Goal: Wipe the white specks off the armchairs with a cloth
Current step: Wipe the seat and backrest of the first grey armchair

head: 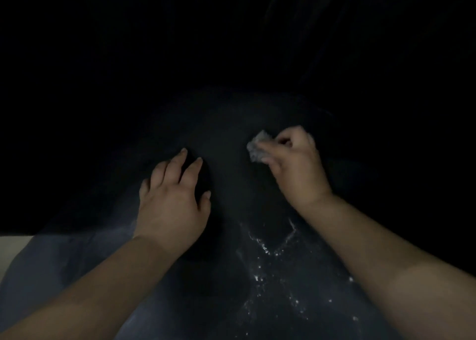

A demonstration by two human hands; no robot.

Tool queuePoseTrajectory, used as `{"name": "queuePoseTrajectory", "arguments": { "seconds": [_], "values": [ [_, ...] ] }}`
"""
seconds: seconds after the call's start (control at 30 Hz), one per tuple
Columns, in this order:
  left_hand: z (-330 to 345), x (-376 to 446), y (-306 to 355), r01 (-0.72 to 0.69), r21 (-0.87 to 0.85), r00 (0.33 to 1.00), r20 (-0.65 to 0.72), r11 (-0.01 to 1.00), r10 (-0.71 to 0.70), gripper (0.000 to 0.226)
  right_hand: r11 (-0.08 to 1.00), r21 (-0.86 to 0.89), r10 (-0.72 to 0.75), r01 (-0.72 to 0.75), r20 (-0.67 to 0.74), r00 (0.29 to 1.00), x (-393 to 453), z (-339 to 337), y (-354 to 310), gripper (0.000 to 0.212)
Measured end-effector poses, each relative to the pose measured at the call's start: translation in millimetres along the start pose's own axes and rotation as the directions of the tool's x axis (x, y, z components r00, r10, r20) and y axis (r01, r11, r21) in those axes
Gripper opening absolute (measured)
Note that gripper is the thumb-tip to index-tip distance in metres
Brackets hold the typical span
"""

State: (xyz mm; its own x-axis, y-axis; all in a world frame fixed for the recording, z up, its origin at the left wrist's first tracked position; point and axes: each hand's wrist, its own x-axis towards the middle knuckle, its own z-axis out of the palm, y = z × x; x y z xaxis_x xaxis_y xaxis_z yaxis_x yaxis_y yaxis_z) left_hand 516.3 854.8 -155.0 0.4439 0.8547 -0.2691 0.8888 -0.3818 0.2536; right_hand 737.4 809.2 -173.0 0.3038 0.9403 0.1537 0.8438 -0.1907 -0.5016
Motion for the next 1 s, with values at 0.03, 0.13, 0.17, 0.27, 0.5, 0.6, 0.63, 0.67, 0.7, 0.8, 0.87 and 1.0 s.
{"name": "queuePoseTrajectory", "arguments": {
  "seconds": [0.03, 0.13, 0.17, 0.27, 0.5, 0.6, 0.63, 0.67, 0.7, 0.8, 0.87, 1.0],
  "values": [
    [0, 2, 1, 0.001, 0.000, 1.000, -0.006, 1.000, -0.001, 0.063, 0.999, -0.011, 0.033, -0.034, -0.005, 0.999, 11, -3, 10, 0.033],
    [1, 9, 6, -0.003, -0.004, 1.000, -0.020, 1.000, 0.003, 0.063, 0.989, -0.041, 0.134, -0.141, -0.129, 0.983, -8, -12, 32, 0.032],
    [1, 11, 7, -0.009, -0.005, 1.000, -0.021, 1.000, 0.009, 0.063, 0.981, -0.053, 0.176, -0.188, -0.170, 0.970, -26, -14, 34, 0.030],
    [1, 15, 10, -0.014, -0.013, 1.000, -0.028, 1.000, 0.014, 0.062, 0.982, -0.025, 0.180, -0.185, -0.138, 0.974, -74, -5, 15, 0.024],
    [1, 23, 17, -0.012, -0.002, 0.999, -0.046, 1.000, 0.012, 0.062, 0.993, 0.022, 0.121, -0.119, -0.194, 0.974, 19, 10, 29, 0.013],
    [1, 25, 16, -0.024, 0.009, 0.999, -0.034, 1.000, 0.024, 0.062, 0.972, -0.020, 0.225, -0.233, -0.188, 0.956, 3, -14, 59, 0.024],
    [1, 25, 15, -0.025, 0.009, 0.999, -0.030, 1.000, 0.026, 0.062, 0.957, -0.038, 0.271, -0.287, -0.228, 0.935, -17, -22, 64, 0.028],
    [0, 25, 14, -0.024, 0.008, 0.999, -0.029, 1.000, 0.025, 0.061, 0.949, -0.027, 0.301, -0.315, -0.229, 0.926, -39, -27, 63, 0.028],
    [0, 25, 14, -0.023, 0.005, 0.999, -0.029, 1.000, 0.023, 0.062, 0.942, 0.003, 0.328, -0.335, -0.210, 0.921, -62, -28, 58, 0.026],
    [0, 25, 15, -0.025, 0.001, 0.999, -0.028, 1.000, 0.026, 0.062, 0.946, 0.074, 0.324, -0.317, -0.109, 0.940, -90, -15, 32, 0.023],
    [1, 25, 15, -0.033, 0.010, 0.999, -0.031, 0.999, 0.034, 0.062, 0.976, 0.048, 0.216, -0.214, -0.052, 0.975, -72, -12, 24, 0.026],
    [1, 19, 12, -0.036, 0.014, 0.998, -0.050, 0.999, 0.037, 0.061, 0.956, 0.018, 0.293, -0.293, -0.097, 0.951, -36, -26, 50, 0.027]
  ]
}}
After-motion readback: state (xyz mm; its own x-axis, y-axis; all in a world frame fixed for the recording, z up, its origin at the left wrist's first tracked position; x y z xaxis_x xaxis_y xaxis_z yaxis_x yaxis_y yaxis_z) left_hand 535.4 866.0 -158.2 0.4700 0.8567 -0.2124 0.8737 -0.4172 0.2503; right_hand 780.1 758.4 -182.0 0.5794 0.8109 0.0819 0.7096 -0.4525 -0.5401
